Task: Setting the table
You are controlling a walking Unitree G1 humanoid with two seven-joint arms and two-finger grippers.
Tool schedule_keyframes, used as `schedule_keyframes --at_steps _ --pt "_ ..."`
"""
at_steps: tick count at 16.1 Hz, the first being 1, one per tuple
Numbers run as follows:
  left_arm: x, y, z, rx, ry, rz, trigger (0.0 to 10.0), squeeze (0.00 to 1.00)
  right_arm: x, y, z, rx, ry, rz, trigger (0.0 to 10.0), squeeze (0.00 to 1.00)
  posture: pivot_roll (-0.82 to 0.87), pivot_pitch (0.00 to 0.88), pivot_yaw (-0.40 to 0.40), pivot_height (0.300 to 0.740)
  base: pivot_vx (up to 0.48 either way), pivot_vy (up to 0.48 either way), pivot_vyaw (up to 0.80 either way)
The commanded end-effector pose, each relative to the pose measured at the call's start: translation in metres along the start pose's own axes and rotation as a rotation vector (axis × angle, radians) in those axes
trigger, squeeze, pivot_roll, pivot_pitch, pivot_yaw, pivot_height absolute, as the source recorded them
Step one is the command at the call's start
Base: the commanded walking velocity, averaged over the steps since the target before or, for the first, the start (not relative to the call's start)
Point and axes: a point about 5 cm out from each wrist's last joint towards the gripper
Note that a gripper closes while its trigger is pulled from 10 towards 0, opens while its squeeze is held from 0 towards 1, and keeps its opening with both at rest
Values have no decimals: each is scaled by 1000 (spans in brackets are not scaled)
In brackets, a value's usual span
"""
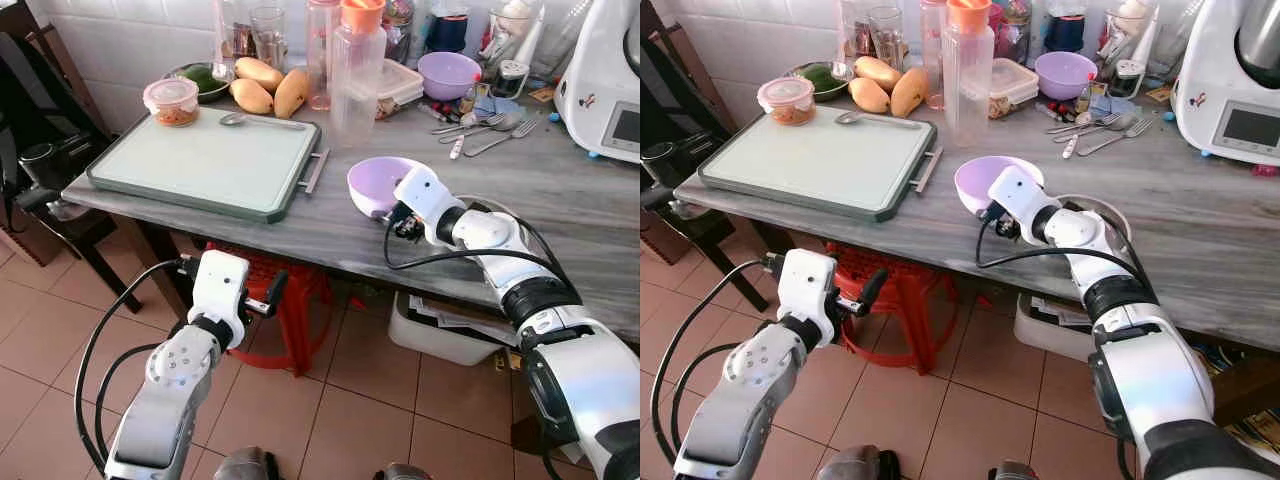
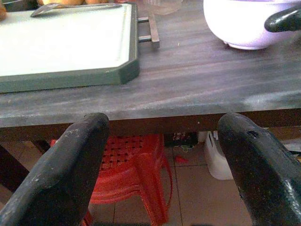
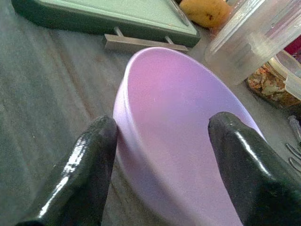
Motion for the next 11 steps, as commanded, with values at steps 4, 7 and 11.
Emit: schedule_keyframes --at_steps 4,7,11 --pt "-1 3 -2 -12 9 -12 10000 0 10 1 19 80 0 -47 10000 1000 16 0 36 740 0 0 0" --pt "-1 3 -2 -12 9 -12 10000 0 10 1 19 80 0 -47 10000 1000 16 0 36 740 0 0 0" --pt "-1 3 -2 -12 9 -12 10000 0 10 1 19 80 0 -47 10000 1000 16 0 36 740 0 0 0"
Point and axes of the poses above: a point about 5 cm out from each wrist's last joint towards the gripper, its own y axis pointing out of the wrist towards the gripper, its own z axis along the axis of the wrist's last joint, x = y × z
